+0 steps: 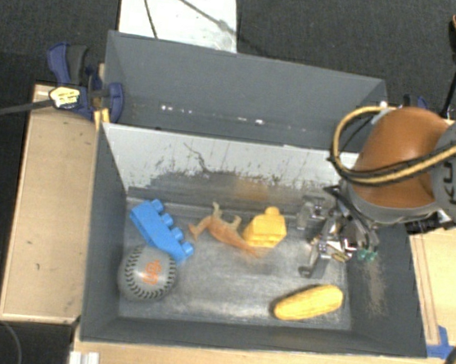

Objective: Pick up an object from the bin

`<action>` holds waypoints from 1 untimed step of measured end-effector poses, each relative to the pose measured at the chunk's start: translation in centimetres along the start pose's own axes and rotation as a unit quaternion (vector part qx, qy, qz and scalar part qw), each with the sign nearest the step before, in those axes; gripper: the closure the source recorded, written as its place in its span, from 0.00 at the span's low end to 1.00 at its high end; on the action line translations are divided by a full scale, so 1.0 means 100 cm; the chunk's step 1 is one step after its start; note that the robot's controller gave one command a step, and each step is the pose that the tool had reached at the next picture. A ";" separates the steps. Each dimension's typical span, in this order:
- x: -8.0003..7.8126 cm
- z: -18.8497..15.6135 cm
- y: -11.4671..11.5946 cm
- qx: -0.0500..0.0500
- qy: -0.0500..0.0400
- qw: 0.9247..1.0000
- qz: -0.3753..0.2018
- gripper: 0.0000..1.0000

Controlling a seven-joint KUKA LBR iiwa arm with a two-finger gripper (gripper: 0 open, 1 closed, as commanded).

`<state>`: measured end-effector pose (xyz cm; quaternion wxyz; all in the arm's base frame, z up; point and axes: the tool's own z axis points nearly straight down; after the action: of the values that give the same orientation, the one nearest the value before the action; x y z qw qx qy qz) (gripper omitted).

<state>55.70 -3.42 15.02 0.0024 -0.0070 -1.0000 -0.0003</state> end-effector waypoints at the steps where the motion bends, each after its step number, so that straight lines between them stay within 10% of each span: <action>1: -0.002 -0.005 0.000 0.000 -0.004 1.000 0.000 0.00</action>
Offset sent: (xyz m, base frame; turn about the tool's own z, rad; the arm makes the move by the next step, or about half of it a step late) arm 0.0164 0.0065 -0.0606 0.1621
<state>55.87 -3.42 15.48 -0.0014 -0.0066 -1.0000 0.0000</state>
